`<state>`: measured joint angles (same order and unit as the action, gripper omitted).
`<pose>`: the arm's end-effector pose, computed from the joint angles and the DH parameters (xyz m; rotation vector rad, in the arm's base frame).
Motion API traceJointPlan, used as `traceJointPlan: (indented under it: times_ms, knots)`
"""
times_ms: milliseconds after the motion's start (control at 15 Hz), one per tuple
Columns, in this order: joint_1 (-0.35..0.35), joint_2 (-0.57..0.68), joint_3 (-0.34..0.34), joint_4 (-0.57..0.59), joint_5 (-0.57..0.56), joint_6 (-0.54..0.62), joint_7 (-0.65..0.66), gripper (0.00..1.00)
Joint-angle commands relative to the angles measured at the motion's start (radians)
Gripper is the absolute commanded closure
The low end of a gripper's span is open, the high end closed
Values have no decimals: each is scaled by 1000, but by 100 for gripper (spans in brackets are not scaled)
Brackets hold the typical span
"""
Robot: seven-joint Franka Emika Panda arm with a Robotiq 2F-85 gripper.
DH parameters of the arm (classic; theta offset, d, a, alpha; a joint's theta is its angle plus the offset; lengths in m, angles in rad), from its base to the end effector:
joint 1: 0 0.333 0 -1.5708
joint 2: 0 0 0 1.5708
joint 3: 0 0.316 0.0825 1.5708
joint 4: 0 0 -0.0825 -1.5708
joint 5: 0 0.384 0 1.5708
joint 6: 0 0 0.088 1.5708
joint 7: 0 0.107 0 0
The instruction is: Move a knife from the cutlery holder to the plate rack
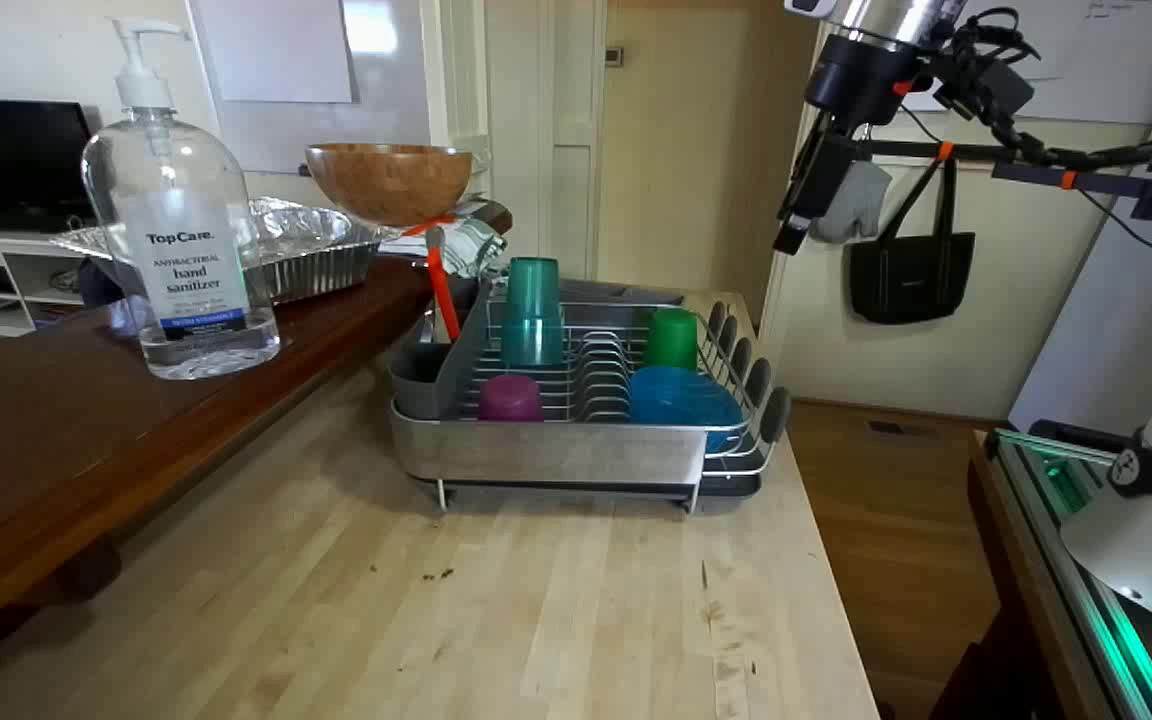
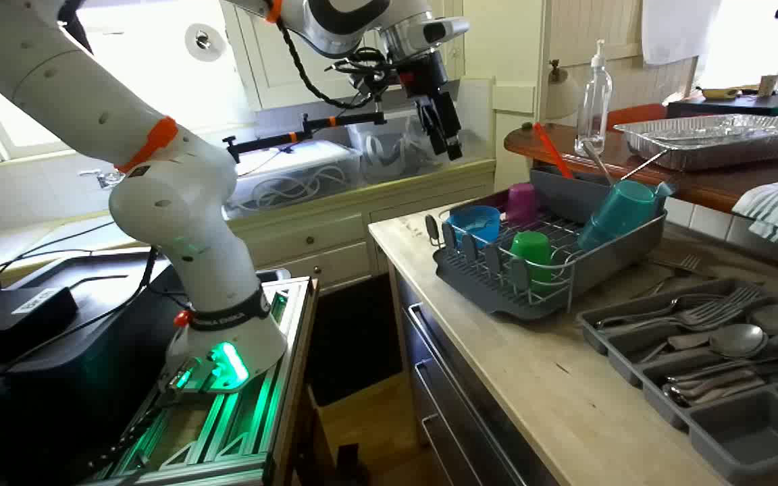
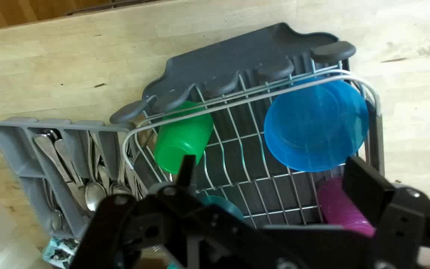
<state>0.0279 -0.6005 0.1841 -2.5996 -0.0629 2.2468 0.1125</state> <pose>0.3773 0.0815 0.4702 2.9916 0.1705 0.3894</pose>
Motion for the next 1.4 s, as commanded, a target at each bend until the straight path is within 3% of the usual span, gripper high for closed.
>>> traceJointPlan:
  times_ms: [0,1133,1333]
  knots:
    - [16,2,-14,2,-11,-4,8,0]
    - [16,2,-14,2,-11,-4,8,0]
    - [3,44,-65,0,4,56,-26,0]
